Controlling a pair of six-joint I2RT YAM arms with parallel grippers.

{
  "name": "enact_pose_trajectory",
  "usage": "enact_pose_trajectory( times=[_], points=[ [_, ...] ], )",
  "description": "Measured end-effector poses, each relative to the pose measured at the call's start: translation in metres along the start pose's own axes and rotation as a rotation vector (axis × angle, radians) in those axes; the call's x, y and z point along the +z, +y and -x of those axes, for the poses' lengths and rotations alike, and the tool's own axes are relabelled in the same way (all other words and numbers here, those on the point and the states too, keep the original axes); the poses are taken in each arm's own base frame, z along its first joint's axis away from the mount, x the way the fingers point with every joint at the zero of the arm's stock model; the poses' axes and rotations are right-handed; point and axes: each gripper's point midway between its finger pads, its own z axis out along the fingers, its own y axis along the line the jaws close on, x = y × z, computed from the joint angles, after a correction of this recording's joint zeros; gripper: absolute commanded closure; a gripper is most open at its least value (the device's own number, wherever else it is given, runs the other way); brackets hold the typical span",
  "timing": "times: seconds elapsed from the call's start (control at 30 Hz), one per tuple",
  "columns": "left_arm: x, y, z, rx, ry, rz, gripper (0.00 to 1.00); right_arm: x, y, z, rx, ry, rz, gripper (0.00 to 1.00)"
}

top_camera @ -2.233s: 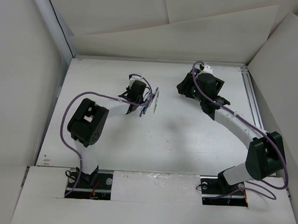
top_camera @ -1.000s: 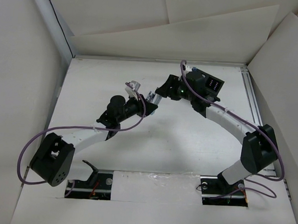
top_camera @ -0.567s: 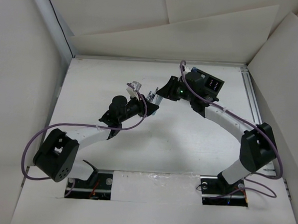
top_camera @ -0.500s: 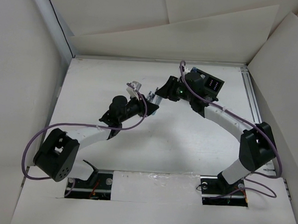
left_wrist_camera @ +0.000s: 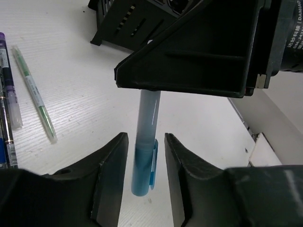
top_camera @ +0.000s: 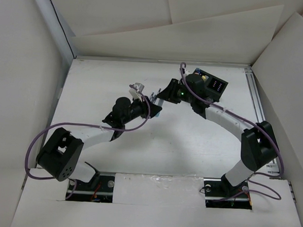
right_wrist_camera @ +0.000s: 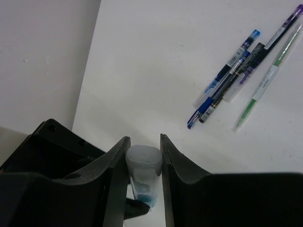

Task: Sort the stationery into containers
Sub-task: Pick up the pen from the center of the board.

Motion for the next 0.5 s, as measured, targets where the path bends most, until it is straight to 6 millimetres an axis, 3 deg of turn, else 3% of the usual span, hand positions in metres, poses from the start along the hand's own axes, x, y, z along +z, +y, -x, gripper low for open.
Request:
enact_pose_trajectory(
  times=[0.2, 0.37, 0.5],
  points=[
    [-0.002, 0.001, 0.007, 0.0, -0.028, 0.014, 0.4, -0.001, -0.014, 0.01, 0.006, -0.026, -0.034, 0.99],
    [-0.013, -0.011, 0.03, 0.025, -0.101, 0.014, 0.4, -0.011, -0.045, 0.046, 0.027, -0.104, -0.096, 0.99],
    [-0.023, -0.012, 0.049, 0.039, -0.172, 0.053, 0.46, -0.032, -0.081, 0.101, 0.045, -0.234, -0.178, 0.99]
  ],
)
